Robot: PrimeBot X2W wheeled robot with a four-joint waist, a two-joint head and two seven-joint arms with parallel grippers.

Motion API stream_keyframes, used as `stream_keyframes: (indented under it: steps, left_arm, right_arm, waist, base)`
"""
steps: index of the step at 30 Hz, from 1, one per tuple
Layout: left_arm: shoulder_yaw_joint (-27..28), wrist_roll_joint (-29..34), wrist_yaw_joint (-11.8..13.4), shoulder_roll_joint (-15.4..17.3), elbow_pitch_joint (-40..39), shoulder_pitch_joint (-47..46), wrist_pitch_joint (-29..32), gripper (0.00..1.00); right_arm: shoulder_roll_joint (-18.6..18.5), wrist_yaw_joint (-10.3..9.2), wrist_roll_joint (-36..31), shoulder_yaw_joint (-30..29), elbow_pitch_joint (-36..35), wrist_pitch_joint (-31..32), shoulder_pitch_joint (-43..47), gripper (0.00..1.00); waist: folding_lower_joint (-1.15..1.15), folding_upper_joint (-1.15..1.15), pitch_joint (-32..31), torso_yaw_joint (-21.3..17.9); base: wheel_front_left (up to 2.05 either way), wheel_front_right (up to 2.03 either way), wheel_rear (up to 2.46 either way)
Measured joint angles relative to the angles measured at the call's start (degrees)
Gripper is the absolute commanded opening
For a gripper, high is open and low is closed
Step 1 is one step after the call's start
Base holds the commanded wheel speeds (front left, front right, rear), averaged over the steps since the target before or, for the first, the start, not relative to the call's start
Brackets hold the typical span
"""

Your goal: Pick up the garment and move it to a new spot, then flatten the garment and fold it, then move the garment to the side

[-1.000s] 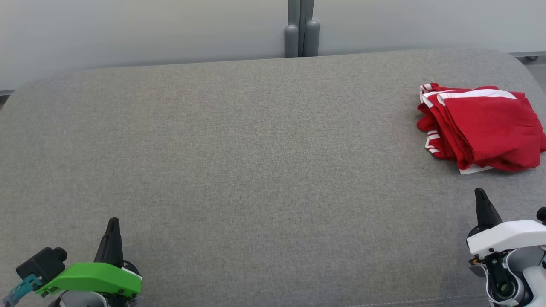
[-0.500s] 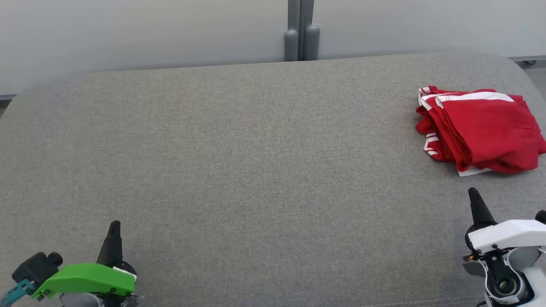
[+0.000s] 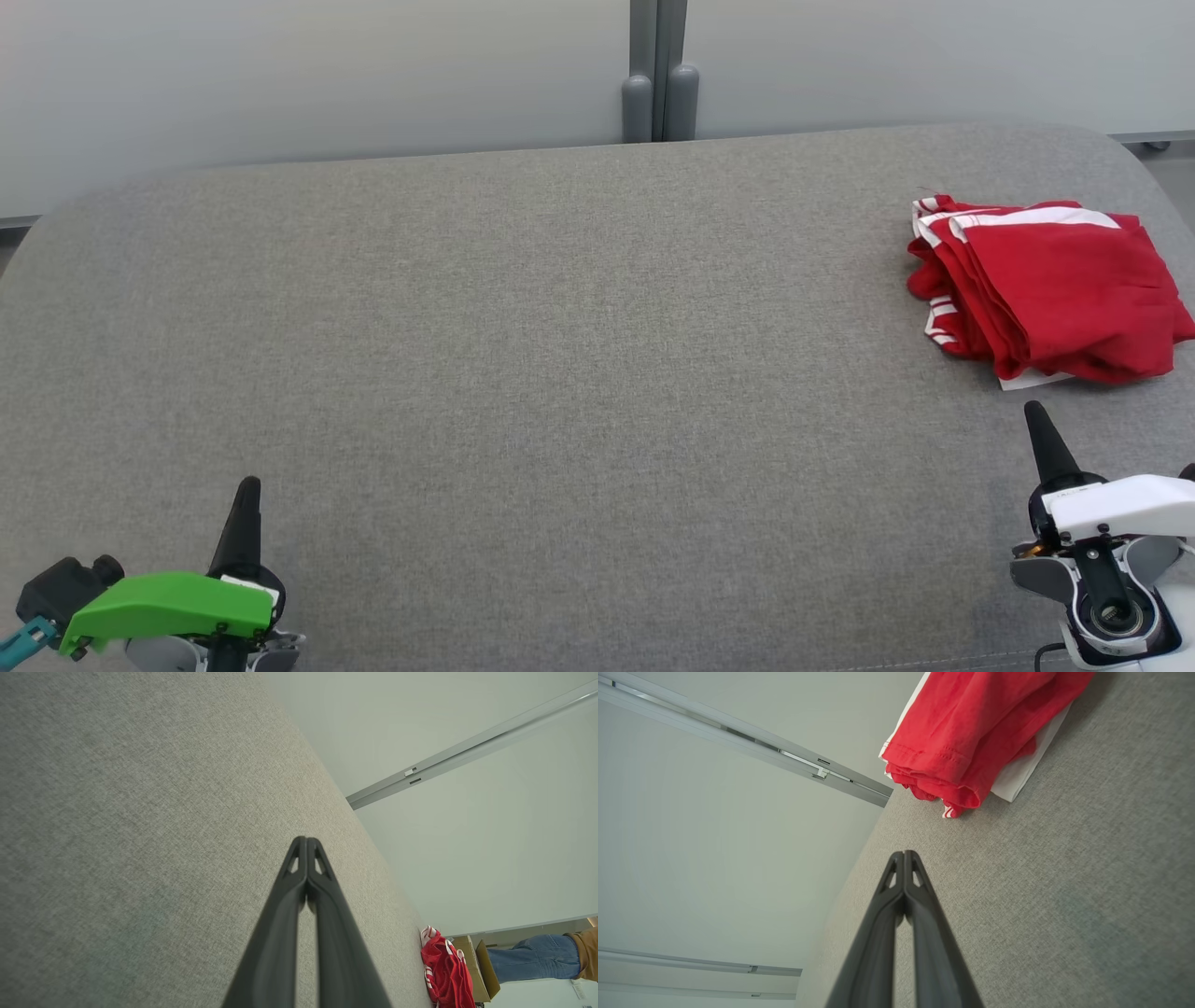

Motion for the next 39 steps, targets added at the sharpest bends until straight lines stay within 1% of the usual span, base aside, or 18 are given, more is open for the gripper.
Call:
stream_keyframes:
  steps: [14,16,32,39]
  left_arm:
    - [1.6,-8.4,-1.8,-0.5,0.4,-0.8,2.5,0.00]
    - [1.9,-9.5,-2.1,-0.6,0.5,-0.9,2.7,0.00]
    - [3.9,-19.6,-3.8,-1.6,1.6,-2.0,5.6,0.00]
    - [4.8,-23.8,-4.6,-1.8,1.8,-2.3,7.0,0.00]
  right_arm:
    - [2.0,1.56,8.2,-2.6,0.0,2.6,-0.1,0.00]
    - [2.4,2.09,9.2,-3.1,0.0,3.1,-0.2,0.00]
    - [5.2,4.07,18.4,-6.0,-0.1,6.1,-1.2,0.00]
    - [5.9,5.06,22.4,-7.6,-0.2,7.5,-1.2,0.00]
  waist:
    - [0.00,0.00,-0.8,0.0]
    - [0.00,0.00,-0.9,0.0]
    - [0.00,0.00,-1.8,0.0]
    - [0.00,0.00,-2.1,-0.1]
  base:
    - [0.00,0.00,0.00]
    - [0.00,0.00,0.00]
    - [0.00,0.00,0.00]
    - [0.00,0.00,0.00]
